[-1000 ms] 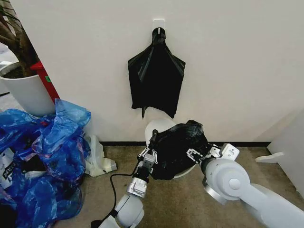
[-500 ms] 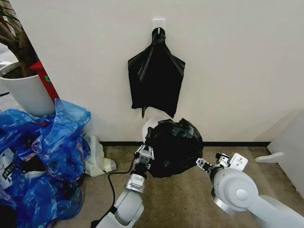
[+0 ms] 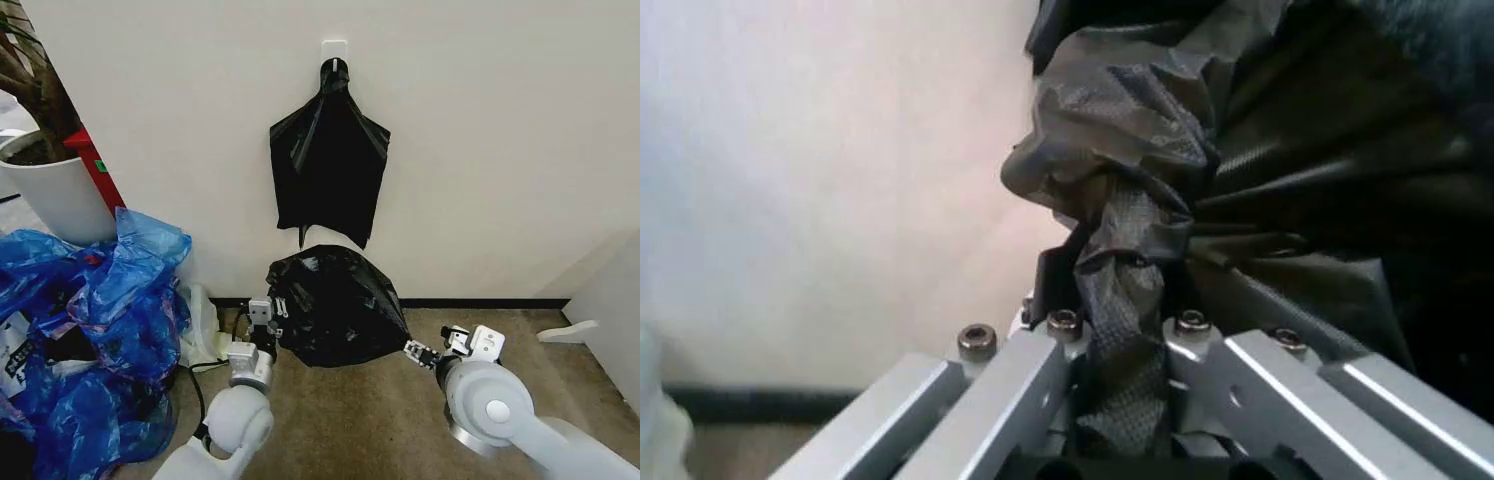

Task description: Place the garbage bag over the trash bin.

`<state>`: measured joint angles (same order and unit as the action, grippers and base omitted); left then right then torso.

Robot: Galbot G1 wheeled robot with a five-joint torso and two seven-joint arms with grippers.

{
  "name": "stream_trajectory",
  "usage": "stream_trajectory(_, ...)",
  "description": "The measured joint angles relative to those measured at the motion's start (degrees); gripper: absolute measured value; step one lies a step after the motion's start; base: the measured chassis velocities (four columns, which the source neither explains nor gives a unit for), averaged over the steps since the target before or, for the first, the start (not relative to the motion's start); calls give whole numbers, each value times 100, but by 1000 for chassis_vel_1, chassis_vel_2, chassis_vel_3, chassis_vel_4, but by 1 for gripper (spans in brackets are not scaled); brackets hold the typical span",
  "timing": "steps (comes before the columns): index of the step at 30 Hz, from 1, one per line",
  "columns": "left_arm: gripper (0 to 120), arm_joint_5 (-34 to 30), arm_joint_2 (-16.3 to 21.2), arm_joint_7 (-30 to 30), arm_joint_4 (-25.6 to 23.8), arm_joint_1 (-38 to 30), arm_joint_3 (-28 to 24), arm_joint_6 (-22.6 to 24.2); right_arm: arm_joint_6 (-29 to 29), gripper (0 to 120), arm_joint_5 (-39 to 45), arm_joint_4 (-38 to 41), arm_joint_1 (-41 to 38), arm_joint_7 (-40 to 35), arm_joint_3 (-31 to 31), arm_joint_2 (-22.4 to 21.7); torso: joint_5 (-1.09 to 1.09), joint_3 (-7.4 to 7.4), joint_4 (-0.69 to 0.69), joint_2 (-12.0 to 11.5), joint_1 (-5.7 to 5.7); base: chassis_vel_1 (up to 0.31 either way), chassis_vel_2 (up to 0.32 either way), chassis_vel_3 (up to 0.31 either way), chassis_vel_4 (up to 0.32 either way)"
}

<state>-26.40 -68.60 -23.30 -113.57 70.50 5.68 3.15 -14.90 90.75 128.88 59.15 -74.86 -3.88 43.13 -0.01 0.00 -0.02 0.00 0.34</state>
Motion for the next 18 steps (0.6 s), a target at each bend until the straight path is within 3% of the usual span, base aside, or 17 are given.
stream_trajectory(9, 2, -835, 95, -180, -242, -12, 105, 361, -158, 100, -500, -345, 210, 623, 86, -50, 0, 0, 0, 0, 0, 0, 0, 0, 0)
stream_trajectory(18, 2, -1163, 124, -333, -374, 5, 124, 534, -226, 100, -1096, -471, 321, 1422, 98, -92, 2, 0, 0, 0, 0, 0, 0, 0, 0)
